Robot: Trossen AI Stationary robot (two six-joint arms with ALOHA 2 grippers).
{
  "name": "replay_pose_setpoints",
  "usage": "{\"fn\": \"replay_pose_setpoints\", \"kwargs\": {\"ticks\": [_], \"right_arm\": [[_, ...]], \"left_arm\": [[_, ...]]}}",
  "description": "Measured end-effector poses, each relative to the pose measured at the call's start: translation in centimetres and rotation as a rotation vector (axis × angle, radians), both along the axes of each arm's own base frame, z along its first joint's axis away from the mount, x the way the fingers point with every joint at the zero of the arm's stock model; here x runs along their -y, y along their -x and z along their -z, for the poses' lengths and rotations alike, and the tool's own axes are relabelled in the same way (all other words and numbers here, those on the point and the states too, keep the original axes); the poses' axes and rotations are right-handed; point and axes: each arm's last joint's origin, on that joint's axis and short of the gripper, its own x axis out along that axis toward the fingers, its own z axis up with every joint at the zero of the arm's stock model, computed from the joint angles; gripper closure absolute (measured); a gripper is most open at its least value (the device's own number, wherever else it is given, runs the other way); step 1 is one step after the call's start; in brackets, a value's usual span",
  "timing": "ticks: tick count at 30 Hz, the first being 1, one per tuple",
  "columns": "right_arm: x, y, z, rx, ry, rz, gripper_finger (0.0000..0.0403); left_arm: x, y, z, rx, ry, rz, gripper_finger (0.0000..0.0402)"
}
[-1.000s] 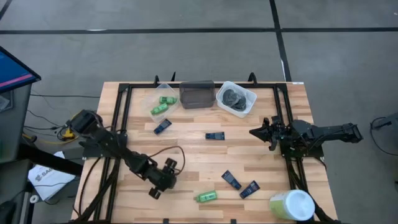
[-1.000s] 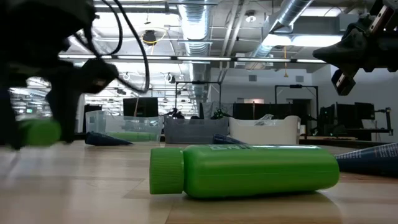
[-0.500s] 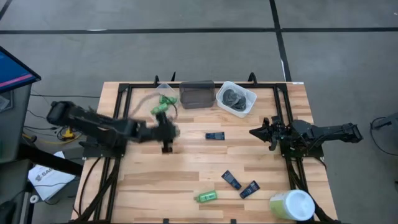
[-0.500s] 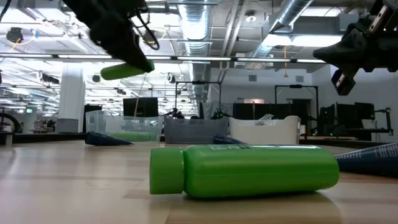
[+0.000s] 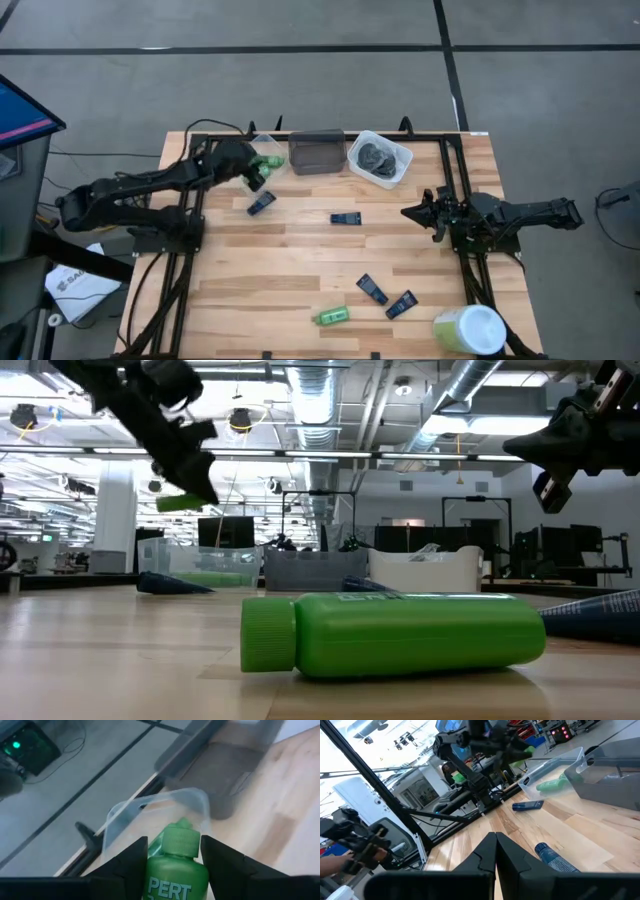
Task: Pick & Place Travel size toiletries
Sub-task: Put the green shampoo into the transparent bin
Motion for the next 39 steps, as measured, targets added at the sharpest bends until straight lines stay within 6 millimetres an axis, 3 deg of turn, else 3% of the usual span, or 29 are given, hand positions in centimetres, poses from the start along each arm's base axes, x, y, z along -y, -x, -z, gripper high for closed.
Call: {"fn": "replay_pose_setpoints", "kwargs": {"ticks": [11,19,25,31,35,39], "right_arm": [[0.0,0.0,0.0,0.000,0.000,0.000,0.0403],[0.0,0.0,0.0,0.000,0.000,0.000,0.0403],[0.0,0.0,0.0,0.000,0.000,0.000,0.0403],[0.0,0.0,0.0,0.000,0.000,0.000,0.0403],[0.0,0.0,0.0,0.000,0.000,0.000,0.0403],[0.0,0.0,0.0,0.000,0.000,0.000,0.0403]], "left_arm": [[-4.1,1.0,3.4,0.014,0.016,-0.034,0.0234],[-5.0,0.3,6.1,-0.080,0.093,-0.044,0.0227],[-5.1,0.1,6.7,-0.103,0.109,-0.046,0.0206],[-4.8,0.1,6.1,-0.068,0.103,-0.033,0.0160],[-3.2,-0.6,3.3,0.096,0.095,0.051,0.0117],[-0.2,-0.9,0.2,0.291,0.103,0.171,0.0100]]}}
